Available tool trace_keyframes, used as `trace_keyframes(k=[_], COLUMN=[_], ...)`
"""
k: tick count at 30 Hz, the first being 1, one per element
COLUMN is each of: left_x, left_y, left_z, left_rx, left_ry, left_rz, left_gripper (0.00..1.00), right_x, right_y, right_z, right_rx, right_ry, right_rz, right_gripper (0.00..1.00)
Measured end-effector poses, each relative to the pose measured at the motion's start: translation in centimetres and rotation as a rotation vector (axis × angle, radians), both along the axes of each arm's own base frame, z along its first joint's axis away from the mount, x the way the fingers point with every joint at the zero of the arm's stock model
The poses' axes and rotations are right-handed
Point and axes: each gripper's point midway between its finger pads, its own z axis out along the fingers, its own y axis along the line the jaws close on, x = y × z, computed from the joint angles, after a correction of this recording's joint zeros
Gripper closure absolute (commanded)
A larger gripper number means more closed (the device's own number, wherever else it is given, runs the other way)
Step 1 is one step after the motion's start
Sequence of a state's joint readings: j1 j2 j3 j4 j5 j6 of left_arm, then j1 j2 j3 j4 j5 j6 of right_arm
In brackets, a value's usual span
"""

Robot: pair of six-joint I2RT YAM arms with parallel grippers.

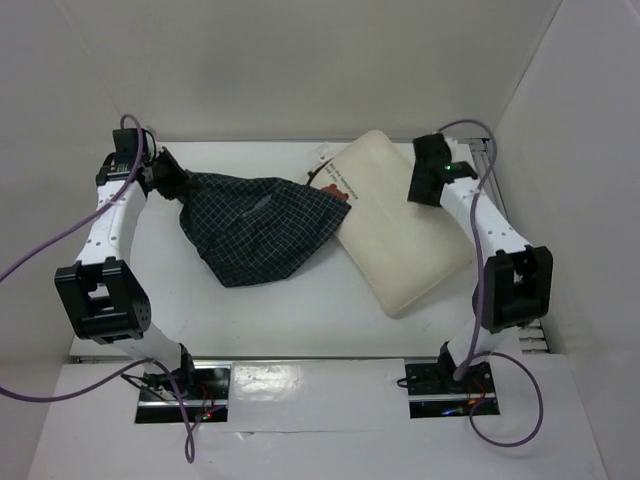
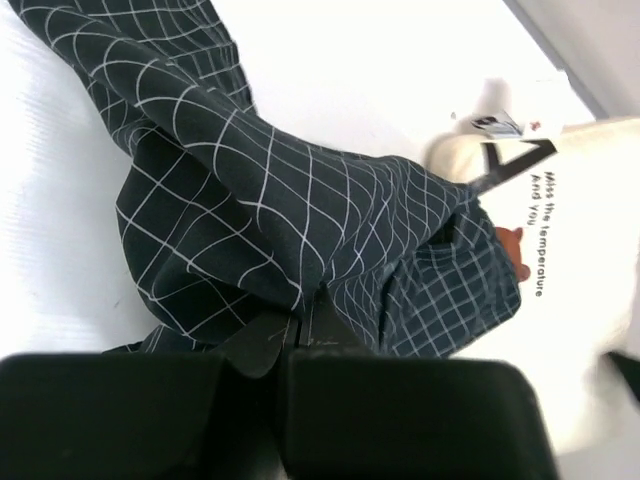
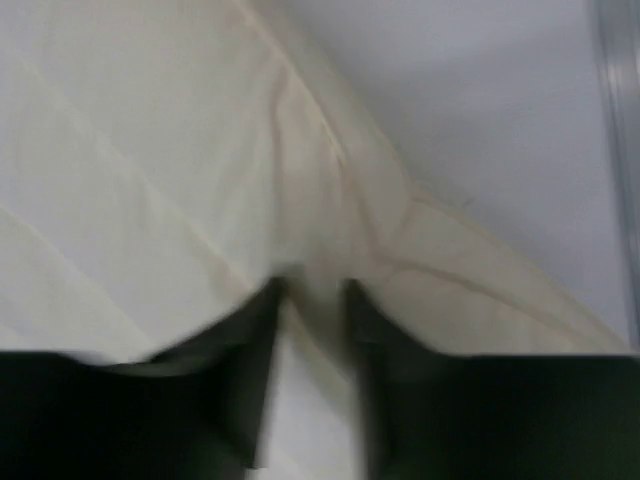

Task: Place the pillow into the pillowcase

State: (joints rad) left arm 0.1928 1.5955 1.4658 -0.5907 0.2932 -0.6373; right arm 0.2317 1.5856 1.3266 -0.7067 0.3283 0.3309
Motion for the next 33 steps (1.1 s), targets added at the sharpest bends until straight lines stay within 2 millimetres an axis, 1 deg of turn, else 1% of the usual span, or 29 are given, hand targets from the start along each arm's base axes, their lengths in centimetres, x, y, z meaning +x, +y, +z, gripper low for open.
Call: trace_keyframes(k=[1, 3, 4, 5, 6, 8, 10, 11, 13, 14, 15, 16, 17, 19, 20, 21, 22, 24, 26, 28, 29, 30, 31, 32, 33], left_x=[0.1, 0.2, 0.2, 0.2, 0.1, 0.3, 1.0, 1.4, 2.0, 2.2, 2.2, 2.1, 2.1, 2.2, 2.3, 2.3, 2.3, 2.3, 2.3, 2.2, 2.2, 2.2, 2.2, 2.2, 2.2], left_y=[0.0, 0.1, 0.2, 0.3, 0.4, 0.6, 0.9, 1.0, 1.2, 1.3, 1.3, 1.3, 1.3, 1.3, 1.3, 1.2, 1.2, 0.9, 0.9, 0.8, 0.8, 0.7, 0.7, 0.5, 0.5], left_z=[0.0, -0.5, -1.0, -1.6, -2.3, -3.4, -4.4, -4.8, -5.5, -5.8, -6.0, -6.0, -6.0, -5.8, -5.7, -5.7, -5.7, -5.8, -5.8, -5.8, -5.8, -5.8, -5.8, -5.8, -5.7], left_rx=[-0.003, -0.010, -0.010, -0.008, -0.005, -0.004, -0.001, 0.000, 0.001, 0.002, 0.003, 0.003, 0.003, 0.003, 0.004, 0.004, 0.005, 0.006, 0.009, 0.010, 0.010, 0.010, 0.012, 0.013, 0.014], left_ry=[-0.003, -0.002, 0.007, 0.017, 0.033, 0.060, 0.088, 0.096, 0.111, 0.116, 0.123, 0.125, 0.126, 0.120, 0.119, 0.119, 0.119, 0.119, 0.119, 0.119, 0.119, 0.119, 0.118, 0.119, 0.117], left_rz=[0.004, 0.019, 0.026, 0.032, 0.038, 0.045, 0.051, 0.054, 0.057, 0.059, 0.061, 0.061, 0.060, 0.060, 0.058, 0.056, 0.054, 0.049, 0.046, 0.043, 0.042, 0.041, 0.040, 0.037, 0.036], left_gripper=[1.00, 1.00, 1.00, 1.00, 1.00, 1.00, 1.00, 1.00, 1.00, 1.00, 1.00, 1.00, 1.00, 1.00, 1.00, 1.00, 1.00, 1.00, 1.00, 1.00, 1.00, 1.00, 1.00, 1.00, 1.00], right_x=[1.3, 3.8, 4.6, 5.0, 5.0, 4.6, 3.4, 2.6, 0.4, -0.5, -1.2, -1.6, -1.9, -2.0, -1.9, -1.7, -1.4, -1.6, -2.6, -3.8, -4.5, -5.0, -5.4, -5.4, -5.3], right_y=[-1.5, -3.5, -3.6, -3.0, -1.9, 1.9, 7.0, 9.2, 13.1, 14.2, 14.9, 15.1, 14.8, 13.0, 12.2, 11.6, 11.3, 10.9, 9.6, 7.3, 6.1, 4.7, 3.8, 3.2, 3.1], right_z=[1.3, 3.6, 4.2, 4.7, 4.7, 4.5, 3.5, 2.8, 0.5, -0.7, -2.1, -3.6, -5.4, -8.4, -9.3, -9.6, -9.5, -8.7, -7.8, -7.2, -7.0, -6.8, -6.5, -6.0, -5.5], right_rx=[-0.027, -0.056, -0.064, -0.067, -0.066, -0.056, -0.025, -0.015, 0.000, 0.004, 0.007, 0.005, -0.007, -0.059, -0.072, -0.070, -0.058, -0.038, -0.031, -0.037, -0.042, -0.044, -0.043, -0.037, -0.025], right_ry=[-0.027, -0.085, -0.104, -0.119, -0.123, -0.123, -0.106, -0.089, -0.037, -0.007, 0.025, 0.055, 0.090, 0.139, 0.147, 0.142, 0.125, 0.088, 0.058, 0.047, 0.051, 0.059, 0.066, 0.060, 0.046], right_rz=[-0.052, -0.119, -0.130, -0.120, -0.094, 0.006, 0.137, 0.193, 0.300, 0.334, 0.352, 0.353, 0.338, 0.275, 0.243, 0.213, 0.189, 0.167, 0.141, 0.099, 0.079, 0.052, 0.039, 0.024, 0.027], right_gripper=[0.23, 0.18, 0.11, 0.01, 0.01, 0.01, 0.01, 0.01, 0.01, 0.02, 0.12, 0.24, 0.58, 0.89, 1.00, 1.00, 1.00, 1.00, 1.00, 1.00, 0.73, 0.52, 0.35, 0.19, 0.00])
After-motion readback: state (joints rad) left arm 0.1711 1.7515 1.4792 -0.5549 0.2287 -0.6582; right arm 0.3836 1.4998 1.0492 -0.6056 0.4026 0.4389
